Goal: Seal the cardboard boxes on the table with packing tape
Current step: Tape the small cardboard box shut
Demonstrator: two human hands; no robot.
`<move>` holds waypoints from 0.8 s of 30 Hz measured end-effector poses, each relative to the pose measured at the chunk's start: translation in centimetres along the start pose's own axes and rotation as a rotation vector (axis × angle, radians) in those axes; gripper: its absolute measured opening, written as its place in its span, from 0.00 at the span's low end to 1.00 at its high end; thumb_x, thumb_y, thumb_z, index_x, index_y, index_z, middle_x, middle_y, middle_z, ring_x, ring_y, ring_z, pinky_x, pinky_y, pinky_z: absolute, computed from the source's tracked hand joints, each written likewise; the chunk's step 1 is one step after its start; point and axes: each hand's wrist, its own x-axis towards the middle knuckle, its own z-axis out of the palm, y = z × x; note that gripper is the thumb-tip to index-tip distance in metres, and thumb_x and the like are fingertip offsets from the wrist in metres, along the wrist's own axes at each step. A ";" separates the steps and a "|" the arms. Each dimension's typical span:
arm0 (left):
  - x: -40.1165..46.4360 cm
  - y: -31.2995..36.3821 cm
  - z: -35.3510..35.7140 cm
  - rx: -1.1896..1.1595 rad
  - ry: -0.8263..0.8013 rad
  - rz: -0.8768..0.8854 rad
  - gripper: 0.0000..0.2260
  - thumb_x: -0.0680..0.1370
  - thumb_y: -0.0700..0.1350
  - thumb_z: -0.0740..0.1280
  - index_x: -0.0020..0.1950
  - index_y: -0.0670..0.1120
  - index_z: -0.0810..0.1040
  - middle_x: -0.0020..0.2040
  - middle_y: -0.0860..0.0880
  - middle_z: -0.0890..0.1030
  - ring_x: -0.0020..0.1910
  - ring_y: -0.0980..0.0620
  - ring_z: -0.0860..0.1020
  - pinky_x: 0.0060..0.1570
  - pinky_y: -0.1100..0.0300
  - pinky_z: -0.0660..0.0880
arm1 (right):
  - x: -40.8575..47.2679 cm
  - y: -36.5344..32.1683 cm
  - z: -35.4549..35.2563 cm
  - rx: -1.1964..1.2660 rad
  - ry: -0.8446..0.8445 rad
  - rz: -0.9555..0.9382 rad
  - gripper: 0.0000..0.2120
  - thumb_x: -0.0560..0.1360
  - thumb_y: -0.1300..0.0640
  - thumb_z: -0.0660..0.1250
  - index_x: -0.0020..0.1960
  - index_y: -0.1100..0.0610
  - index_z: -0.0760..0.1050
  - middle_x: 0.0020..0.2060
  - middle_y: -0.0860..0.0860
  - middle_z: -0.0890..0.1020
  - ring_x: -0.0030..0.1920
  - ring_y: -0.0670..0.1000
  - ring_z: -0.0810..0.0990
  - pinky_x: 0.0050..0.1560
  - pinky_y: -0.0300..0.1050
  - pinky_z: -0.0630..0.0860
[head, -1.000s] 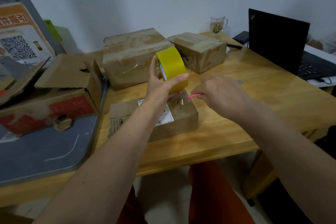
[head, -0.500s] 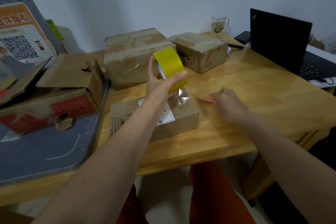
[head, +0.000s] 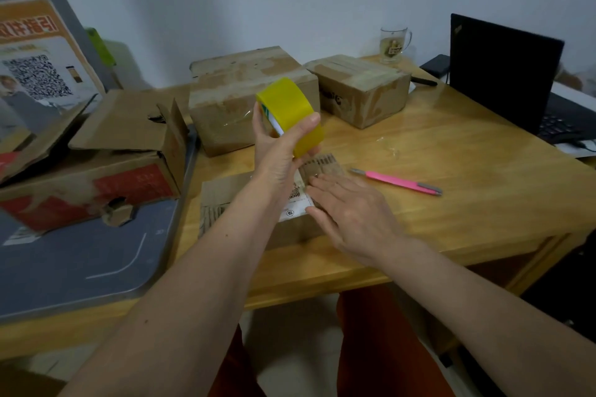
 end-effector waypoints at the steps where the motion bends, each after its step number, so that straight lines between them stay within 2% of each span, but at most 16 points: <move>1: 0.0 0.0 -0.1 -0.003 0.006 0.003 0.45 0.68 0.40 0.80 0.77 0.60 0.60 0.63 0.48 0.78 0.50 0.52 0.83 0.44 0.52 0.81 | 0.3 -0.1 -0.2 -0.003 -0.049 0.016 0.23 0.80 0.47 0.55 0.58 0.61 0.81 0.56 0.57 0.83 0.59 0.56 0.81 0.62 0.52 0.74; 3: -0.2 0.1 0.0 0.000 0.006 0.015 0.45 0.67 0.41 0.80 0.77 0.60 0.60 0.63 0.48 0.78 0.49 0.52 0.84 0.44 0.53 0.81 | 0.9 -0.2 -0.6 -0.017 -0.169 0.093 0.29 0.80 0.41 0.50 0.63 0.61 0.78 0.62 0.57 0.79 0.65 0.55 0.76 0.67 0.51 0.69; 5: -0.4 0.4 -0.2 0.008 0.008 0.033 0.46 0.66 0.41 0.80 0.77 0.60 0.60 0.61 0.48 0.79 0.47 0.54 0.85 0.45 0.52 0.81 | 1.4 -0.2 -1.0 -0.024 -0.264 0.188 0.39 0.77 0.34 0.41 0.70 0.59 0.71 0.70 0.55 0.72 0.73 0.52 0.66 0.72 0.48 0.61; 6: -0.5 0.5 -0.5 0.016 0.010 0.042 0.46 0.66 0.41 0.80 0.77 0.60 0.60 0.61 0.48 0.79 0.48 0.54 0.85 0.45 0.51 0.81 | 1.7 -0.2 -1.1 -0.020 -0.285 0.213 0.41 0.75 0.32 0.38 0.72 0.58 0.69 0.72 0.54 0.70 0.74 0.51 0.64 0.72 0.48 0.61; 8: -0.9 1.1 -1.4 0.047 0.016 0.058 0.47 0.65 0.41 0.81 0.77 0.60 0.60 0.63 0.48 0.78 0.52 0.52 0.84 0.45 0.51 0.81 | 2.4 -0.1 -1.4 -0.042 -0.278 0.221 0.42 0.74 0.32 0.35 0.67 0.57 0.73 0.68 0.53 0.75 0.70 0.53 0.70 0.64 0.49 0.70; 9: -1.1 1.4 -2.0 0.064 0.023 0.063 0.49 0.65 0.41 0.81 0.77 0.61 0.59 0.64 0.47 0.77 0.54 0.50 0.83 0.45 0.52 0.81 | 3.0 -0.1 -1.5 -0.062 -0.269 0.219 0.41 0.75 0.32 0.35 0.63 0.56 0.76 0.63 0.53 0.78 0.65 0.54 0.74 0.58 0.49 0.73; 10: -1.3 1.8 -2.6 0.076 0.033 0.068 0.50 0.63 0.42 0.82 0.78 0.61 0.58 0.66 0.47 0.76 0.55 0.49 0.82 0.45 0.52 0.81 | 3.6 0.0 -1.5 -0.073 -0.281 0.227 0.41 0.75 0.32 0.35 0.62 0.56 0.75 0.62 0.54 0.78 0.64 0.55 0.75 0.58 0.49 0.73; 11: -1.4 2.2 -3.2 0.084 0.044 0.075 0.52 0.62 0.43 0.82 0.78 0.60 0.58 0.67 0.47 0.75 0.57 0.49 0.81 0.45 0.53 0.81 | 4.1 0.1 -1.3 -0.066 -0.325 0.246 0.43 0.74 0.31 0.35 0.67 0.57 0.72 0.67 0.55 0.74 0.69 0.56 0.70 0.64 0.50 0.69; 12: -1.5 2.6 -3.8 0.088 0.053 0.083 0.52 0.61 0.44 0.82 0.78 0.60 0.57 0.67 0.46 0.75 0.58 0.49 0.80 0.45 0.53 0.81 | 4.5 0.3 -1.0 -0.052 -0.398 0.277 0.44 0.73 0.31 0.35 0.74 0.58 0.64 0.74 0.55 0.65 0.75 0.55 0.61 0.71 0.52 0.63; 13: -1.7 3.0 -4.4 0.094 0.062 0.092 0.53 0.60 0.45 0.81 0.78 0.60 0.57 0.68 0.47 0.74 0.58 0.49 0.80 0.46 0.53 0.81 | 4.7 0.4 -0.6 -0.042 -0.477 0.303 0.44 0.73 0.30 0.35 0.77 0.58 0.56 0.77 0.54 0.57 0.77 0.53 0.53 0.75 0.53 0.58; 14: -1.8 3.4 -5.0 0.103 0.070 0.101 0.53 0.60 0.45 0.81 0.78 0.61 0.56 0.68 0.47 0.74 0.58 0.50 0.80 0.46 0.53 0.81 | 4.9 0.5 -0.3 -0.037 -0.523 0.314 0.43 0.73 0.30 0.35 0.78 0.57 0.52 0.78 0.53 0.53 0.78 0.52 0.49 0.75 0.54 0.56; 15: -1.9 3.8 -5.7 0.112 0.081 0.111 0.53 0.61 0.45 0.81 0.79 0.61 0.56 0.68 0.48 0.74 0.56 0.51 0.81 0.46 0.53 0.82 | 5.0 0.6 -0.1 -0.038 -0.521 0.310 0.43 0.73 0.30 0.35 0.78 0.57 0.52 0.78 0.53 0.53 0.78 0.51 0.50 0.75 0.54 0.57; 18: -2.2 4.7 -7.6 0.149 0.113 0.141 0.50 0.65 0.43 0.81 0.78 0.62 0.56 0.68 0.50 0.74 0.53 0.55 0.83 0.46 0.53 0.82 | 4.7 0.9 0.1 -0.062 -0.373 0.292 0.47 0.70 0.30 0.31 0.76 0.56 0.61 0.75 0.54 0.63 0.76 0.52 0.59 0.73 0.51 0.59; 20: -2.4 5.1 -8.7 0.157 0.129 0.158 0.49 0.66 0.43 0.81 0.78 0.63 0.57 0.68 0.50 0.73 0.53 0.55 0.83 0.46 0.53 0.81 | 4.1 0.7 0.3 -0.069 -0.305 0.274 0.46 0.72 0.31 0.32 0.73 0.57 0.66 0.73 0.54 0.68 0.74 0.52 0.64 0.74 0.50 0.60; 22: -2.7 5.3 -9.5 0.161 0.138 0.154 0.49 0.65 0.45 0.81 0.77 0.63 0.57 0.67 0.50 0.74 0.54 0.54 0.83 0.46 0.53 0.81 | 3.5 0.3 0.6 -0.028 -0.247 0.270 0.40 0.76 0.34 0.36 0.71 0.57 0.70 0.70 0.54 0.72 0.72 0.52 0.67 0.73 0.50 0.62; 24: -3.0 5.3 -10.1 0.156 0.149 0.156 0.49 0.64 0.46 0.81 0.77 0.63 0.58 0.66 0.51 0.75 0.54 0.55 0.83 0.46 0.53 0.81 | 2.9 0.0 0.8 0.076 -0.113 0.295 0.28 0.81 0.41 0.47 0.68 0.57 0.73 0.68 0.54 0.74 0.71 0.53 0.69 0.73 0.47 0.61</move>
